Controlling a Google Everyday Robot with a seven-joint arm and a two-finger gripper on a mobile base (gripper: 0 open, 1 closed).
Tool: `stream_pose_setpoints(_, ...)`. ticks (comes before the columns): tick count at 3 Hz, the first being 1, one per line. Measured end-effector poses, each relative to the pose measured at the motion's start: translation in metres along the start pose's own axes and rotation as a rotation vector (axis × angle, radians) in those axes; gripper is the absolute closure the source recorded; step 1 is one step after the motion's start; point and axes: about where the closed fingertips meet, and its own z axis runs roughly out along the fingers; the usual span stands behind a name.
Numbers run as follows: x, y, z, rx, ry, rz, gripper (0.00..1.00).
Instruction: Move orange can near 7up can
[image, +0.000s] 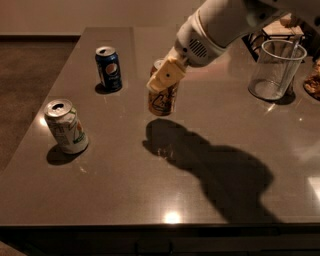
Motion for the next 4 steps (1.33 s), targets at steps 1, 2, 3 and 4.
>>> stream_pose_setpoints(1, -0.017, 0.033, -0.002, -0.031, -0.009, -0.085, 1.00)
stream_pose_setpoints(2, -0.022, 0.063, 0.015, -0.057, 0.021, -0.154, 1.00)
stream_pose_setpoints(3, -0.020, 0.085, 0.036, -0.086, 0.054, -0.191, 1.00)
stream_pose_setpoints(4, -0.019, 0.105, 0.054, -0.118, 0.076, -0.222, 1.00)
